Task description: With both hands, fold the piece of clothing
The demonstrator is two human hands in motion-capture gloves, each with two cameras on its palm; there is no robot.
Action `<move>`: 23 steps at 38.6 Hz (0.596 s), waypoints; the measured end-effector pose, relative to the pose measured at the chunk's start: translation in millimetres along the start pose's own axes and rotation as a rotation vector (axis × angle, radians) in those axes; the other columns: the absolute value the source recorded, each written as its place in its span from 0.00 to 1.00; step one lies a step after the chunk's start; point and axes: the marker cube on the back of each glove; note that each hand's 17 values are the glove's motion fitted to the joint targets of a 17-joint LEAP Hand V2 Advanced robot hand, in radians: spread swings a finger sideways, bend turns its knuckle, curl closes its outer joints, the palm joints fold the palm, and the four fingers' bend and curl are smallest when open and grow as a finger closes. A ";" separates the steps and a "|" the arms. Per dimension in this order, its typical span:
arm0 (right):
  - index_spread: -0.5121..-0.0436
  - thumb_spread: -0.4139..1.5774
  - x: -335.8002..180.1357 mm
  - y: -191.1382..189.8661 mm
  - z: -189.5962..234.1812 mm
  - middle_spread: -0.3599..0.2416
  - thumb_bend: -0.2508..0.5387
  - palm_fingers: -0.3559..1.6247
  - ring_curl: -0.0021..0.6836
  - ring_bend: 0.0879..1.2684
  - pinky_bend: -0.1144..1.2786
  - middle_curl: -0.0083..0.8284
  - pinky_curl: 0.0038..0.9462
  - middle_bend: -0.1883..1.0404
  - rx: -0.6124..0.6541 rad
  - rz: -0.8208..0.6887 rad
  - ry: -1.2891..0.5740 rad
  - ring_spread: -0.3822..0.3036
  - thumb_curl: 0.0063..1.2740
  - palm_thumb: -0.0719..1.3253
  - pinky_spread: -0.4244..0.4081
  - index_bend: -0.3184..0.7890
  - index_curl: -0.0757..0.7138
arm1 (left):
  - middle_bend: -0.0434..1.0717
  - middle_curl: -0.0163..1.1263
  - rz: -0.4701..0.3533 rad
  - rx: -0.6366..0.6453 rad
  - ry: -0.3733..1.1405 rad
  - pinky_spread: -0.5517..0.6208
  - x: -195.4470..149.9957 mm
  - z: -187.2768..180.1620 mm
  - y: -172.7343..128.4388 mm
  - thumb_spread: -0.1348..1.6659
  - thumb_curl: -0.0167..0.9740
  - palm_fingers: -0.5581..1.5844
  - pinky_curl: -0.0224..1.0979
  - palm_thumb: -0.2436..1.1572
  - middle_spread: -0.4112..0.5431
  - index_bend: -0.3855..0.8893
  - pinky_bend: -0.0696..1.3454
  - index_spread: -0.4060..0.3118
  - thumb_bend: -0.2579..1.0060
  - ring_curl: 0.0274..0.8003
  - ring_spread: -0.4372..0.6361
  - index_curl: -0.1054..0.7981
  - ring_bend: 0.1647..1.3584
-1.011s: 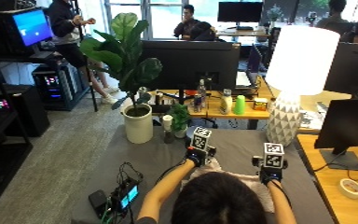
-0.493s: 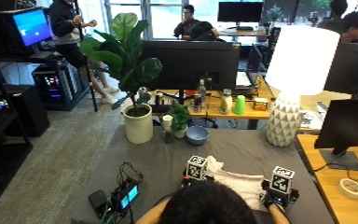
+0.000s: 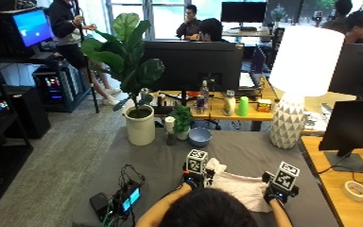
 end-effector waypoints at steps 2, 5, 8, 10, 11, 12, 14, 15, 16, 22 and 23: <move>0.71 0.77 -3.2 -4.7 -12.4 0.41 0.46 0.85 0.68 0.49 0.60 0.62 0.48 0.45 -0.039 -0.002 -0.030 0.28 0.33 0.75 0.22 0.44 0.37 | 0.20 0.26 -0.020 0.012 -0.007 0.79 -6.0 -12.3 -1.3 0.73 0.22 0.31 0.33 0.19 0.58 0.41 0.33 0.50 0.19 0.40 0.70 0.48 0.36; 0.69 0.75 -13.9 -7.8 -48.3 0.38 0.46 0.86 0.70 0.50 0.59 0.63 0.48 0.46 -0.076 -0.010 -0.083 0.27 0.35 0.78 0.21 0.46 0.42 | 0.21 0.26 -0.080 0.028 -0.019 0.77 -20.4 -37.8 -4.1 0.73 0.22 0.32 0.33 0.20 0.58 0.41 0.34 0.51 0.19 0.40 0.69 0.47 0.36; 0.68 0.72 -31.4 -3.7 -84.8 0.37 0.42 0.86 0.70 0.51 0.60 0.63 0.49 0.47 -0.070 -0.036 -0.101 0.26 0.36 0.78 0.20 0.46 0.45 | 0.21 0.27 -0.106 0.030 -0.005 0.76 -29.4 -58.3 -4.7 0.74 0.22 0.32 0.33 0.20 0.58 0.41 0.34 0.51 0.19 0.40 0.68 0.47 0.36; 0.67 0.68 -48.7 1.6 -106.1 0.36 0.37 0.85 0.70 0.51 0.61 0.64 0.50 0.47 -0.063 -0.061 -0.102 0.25 0.37 0.77 0.20 0.46 0.47 | 0.20 0.27 -0.114 0.031 0.005 0.76 -34.5 -70.5 -4.4 0.74 0.22 0.32 0.33 0.20 0.58 0.41 0.34 0.51 0.19 0.40 0.68 0.46 0.37; 0.67 0.67 -59.4 5.1 -116.4 0.35 0.36 0.85 0.71 0.51 0.61 0.64 0.50 0.48 -0.053 -0.076 -0.101 0.25 0.37 0.77 0.19 0.45 0.47 | 0.20 0.27 -0.121 0.042 0.003 0.76 -37.9 -76.7 -5.0 0.74 0.22 0.32 0.33 0.20 0.58 0.41 0.34 0.51 0.19 0.40 0.68 0.46 0.37; 0.67 0.66 -70.9 9.3 -126.1 0.35 0.35 0.85 0.71 0.51 0.61 0.64 0.50 0.48 -0.040 -0.093 -0.101 0.25 0.38 0.77 0.19 0.45 0.48 | 0.20 0.27 -0.132 0.062 -0.003 0.75 -41.9 -82.9 -6.5 0.74 0.22 0.32 0.33 0.20 0.58 0.41 0.34 0.51 0.19 0.40 0.68 0.46 0.37; 0.67 0.64 -96.7 18.4 -140.7 0.34 0.33 0.84 0.71 0.51 0.62 0.64 0.50 0.48 -0.021 -0.136 -0.097 0.24 0.39 0.77 0.19 0.45 0.50 | 0.20 0.27 -0.156 0.113 -0.017 0.75 -50.2 -94.5 -9.9 0.74 0.22 0.32 0.33 0.20 0.58 0.41 0.34 0.51 0.19 0.40 0.67 0.46 0.37; 0.67 0.62 -111.7 23.2 -145.1 0.33 0.32 0.84 0.71 0.51 0.62 0.64 0.51 0.48 -0.020 -0.163 -0.092 0.24 0.40 0.77 0.19 0.45 0.50 | 0.20 0.27 -0.169 0.129 -0.019 0.75 -54.0 -99.6 -10.8 0.74 0.22 0.32 0.33 0.20 0.58 0.41 0.34 0.51 0.19 0.39 0.67 0.46 0.37; 0.66 0.60 -128.4 28.4 -147.7 0.33 0.30 0.85 0.72 0.52 0.62 0.65 0.51 0.49 -0.022 -0.195 -0.086 0.24 0.41 0.77 0.19 0.45 0.51 | 0.20 0.27 -0.184 0.137 -0.018 0.75 -57.8 -104.2 -11.0 0.74 0.22 0.32 0.33 0.20 0.58 0.41 0.34 0.51 0.19 0.39 0.67 0.46 0.37; 0.65 0.52 -230.2 67.0 -131.8 0.31 0.29 0.85 0.73 0.54 0.62 0.67 0.52 0.52 -0.041 -0.378 -0.063 0.23 0.45 0.78 0.20 0.45 0.55 | 0.20 0.28 -0.310 0.182 -0.053 0.73 -87.0 -123.8 -9.5 0.75 0.22 0.33 0.33 0.21 0.57 0.42 0.34 0.51 0.20 0.39 0.65 0.45 0.38; 0.65 0.51 -244.9 74.5 -124.0 0.31 0.29 0.85 0.73 0.54 0.62 0.67 0.52 0.53 -0.058 -0.402 -0.057 0.23 0.45 0.78 0.20 0.45 0.56 | 0.20 0.28 -0.330 0.194 -0.062 0.73 -92.3 -126.1 -9.3 0.76 0.22 0.34 0.33 0.21 0.56 0.42 0.34 0.51 0.20 0.39 0.65 0.45 0.37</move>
